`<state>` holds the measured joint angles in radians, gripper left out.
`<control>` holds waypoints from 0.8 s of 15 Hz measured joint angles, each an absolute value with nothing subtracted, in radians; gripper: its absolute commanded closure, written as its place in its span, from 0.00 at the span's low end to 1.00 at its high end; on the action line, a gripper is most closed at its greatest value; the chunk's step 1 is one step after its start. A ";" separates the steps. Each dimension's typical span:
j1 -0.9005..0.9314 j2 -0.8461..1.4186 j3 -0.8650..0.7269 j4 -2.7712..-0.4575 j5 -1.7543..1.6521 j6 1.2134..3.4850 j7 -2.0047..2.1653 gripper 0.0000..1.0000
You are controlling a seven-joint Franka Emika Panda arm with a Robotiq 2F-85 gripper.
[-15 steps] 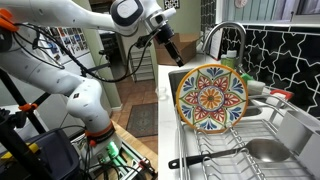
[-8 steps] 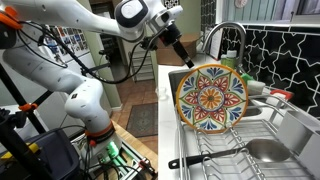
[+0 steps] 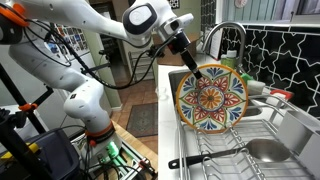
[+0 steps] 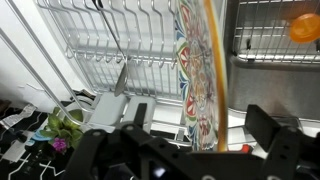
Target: Rinse the orange plate under the faucet then place it on the plate rack
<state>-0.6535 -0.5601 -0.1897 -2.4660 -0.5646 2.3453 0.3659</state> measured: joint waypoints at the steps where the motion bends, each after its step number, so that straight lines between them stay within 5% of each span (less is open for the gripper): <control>1: -0.653 -0.550 -0.199 -2.466 -0.560 2.364 0.363 0.00; 7: -0.649 -0.503 -0.223 -2.461 -0.518 2.398 0.331 0.18; 8: -0.648 -0.499 -0.223 -2.459 -0.510 2.398 0.327 0.34; 12: -0.643 -0.489 -0.223 -2.450 -0.487 2.398 0.310 0.60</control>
